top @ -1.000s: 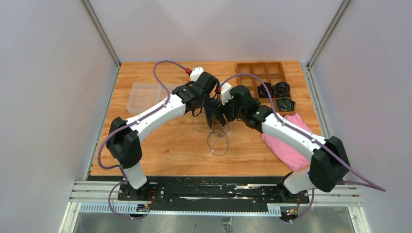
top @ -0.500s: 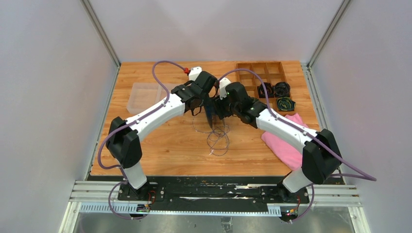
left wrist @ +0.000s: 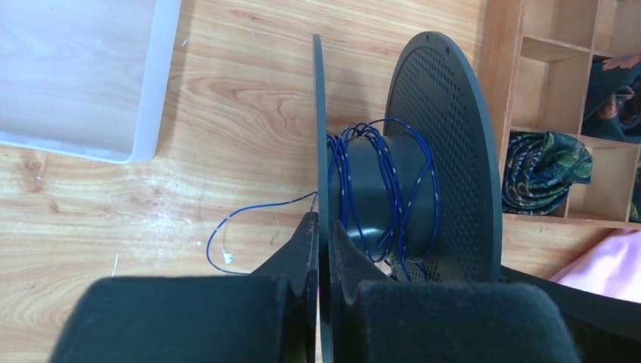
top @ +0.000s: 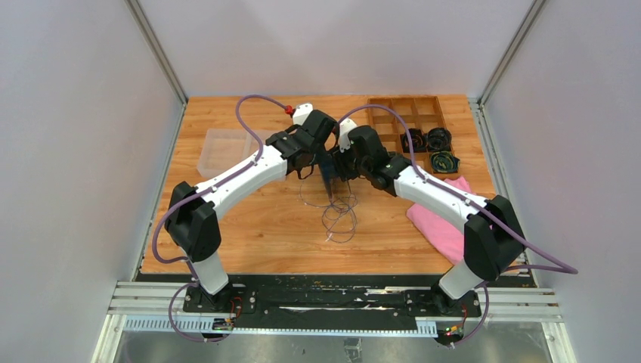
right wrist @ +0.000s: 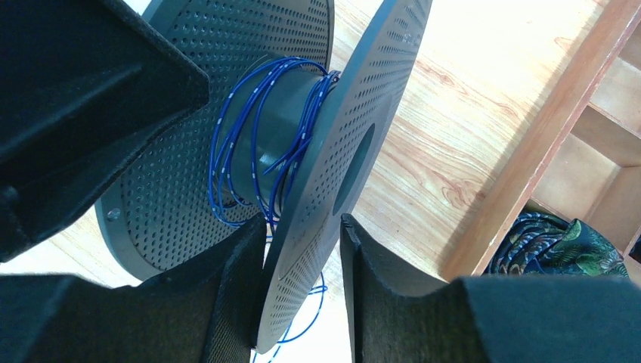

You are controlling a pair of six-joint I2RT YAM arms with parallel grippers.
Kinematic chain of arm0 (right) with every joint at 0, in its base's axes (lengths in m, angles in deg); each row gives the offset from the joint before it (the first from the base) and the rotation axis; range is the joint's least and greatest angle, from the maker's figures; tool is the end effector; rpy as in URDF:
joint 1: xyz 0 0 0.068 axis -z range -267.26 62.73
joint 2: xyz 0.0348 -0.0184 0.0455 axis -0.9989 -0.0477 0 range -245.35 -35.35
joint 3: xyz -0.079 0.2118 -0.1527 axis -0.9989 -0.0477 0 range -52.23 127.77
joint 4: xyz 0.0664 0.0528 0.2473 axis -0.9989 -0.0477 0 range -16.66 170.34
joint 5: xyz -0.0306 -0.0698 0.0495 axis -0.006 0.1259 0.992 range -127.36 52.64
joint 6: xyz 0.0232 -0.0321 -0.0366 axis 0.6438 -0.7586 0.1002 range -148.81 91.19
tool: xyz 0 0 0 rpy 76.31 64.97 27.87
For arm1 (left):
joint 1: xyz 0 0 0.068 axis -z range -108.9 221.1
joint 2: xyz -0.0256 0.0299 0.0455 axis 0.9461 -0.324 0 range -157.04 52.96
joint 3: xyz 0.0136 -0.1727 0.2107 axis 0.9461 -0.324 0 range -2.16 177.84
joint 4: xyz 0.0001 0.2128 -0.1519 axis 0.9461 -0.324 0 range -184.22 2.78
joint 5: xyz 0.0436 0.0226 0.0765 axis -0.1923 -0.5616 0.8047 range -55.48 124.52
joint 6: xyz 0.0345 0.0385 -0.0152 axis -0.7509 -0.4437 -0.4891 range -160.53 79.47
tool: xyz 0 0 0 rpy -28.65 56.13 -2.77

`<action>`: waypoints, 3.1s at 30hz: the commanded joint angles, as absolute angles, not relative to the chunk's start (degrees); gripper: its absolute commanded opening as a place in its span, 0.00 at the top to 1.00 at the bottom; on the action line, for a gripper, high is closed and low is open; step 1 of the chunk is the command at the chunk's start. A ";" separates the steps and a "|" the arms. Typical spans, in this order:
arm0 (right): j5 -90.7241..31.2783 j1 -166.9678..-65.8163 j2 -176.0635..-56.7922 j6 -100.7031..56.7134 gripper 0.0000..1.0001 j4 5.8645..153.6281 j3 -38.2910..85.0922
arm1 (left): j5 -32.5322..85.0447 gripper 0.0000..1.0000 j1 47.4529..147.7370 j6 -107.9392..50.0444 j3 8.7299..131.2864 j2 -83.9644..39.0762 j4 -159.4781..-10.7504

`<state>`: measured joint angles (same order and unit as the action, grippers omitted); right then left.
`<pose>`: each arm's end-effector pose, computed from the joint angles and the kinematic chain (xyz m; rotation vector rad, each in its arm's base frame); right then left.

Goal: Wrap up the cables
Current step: Wrap the cable around the cable reel.

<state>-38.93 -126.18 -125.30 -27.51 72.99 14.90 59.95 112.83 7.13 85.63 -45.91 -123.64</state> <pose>0.2835 0.2277 0.2827 -0.6681 2.0137 0.3924 0.2970 -0.2445 0.3079 -0.3210 2.2912 -0.2606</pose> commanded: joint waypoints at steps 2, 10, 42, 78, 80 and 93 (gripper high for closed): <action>-42.81 -125.05 -125.78 -29.29 0.64 74.58 17.05 | 57.20 1.00 113.02 6.68 85.23 -45.28 -124.95; -43.04 -125.06 -125.81 -29.81 0.77 74.27 17.45 | 57.04 1.00 112.93 6.63 84.95 -45.13 -124.75; -49.05 -124.97 -128.07 -39.17 0.99 73.29 20.16 | 49.63 0.94 110.66 5.80 82.79 -43.12 -120.10; -36.60 -121.08 -124.77 -42.95 0.99 73.32 17.82 | 11.03 0.02 92.68 6.22 66.73 -32.81 -83.03; -34.64 -120.58 -123.93 -42.95 0.99 72.45 18.35 | 10.71 0.02 91.28 4.23 66.78 -31.73 -83.54; -25.38 -113.98 -117.59 -36.74 0.99 69.21 22.87 | 5.39 0.11 88.37 -24.85 56.27 -25.47 -83.25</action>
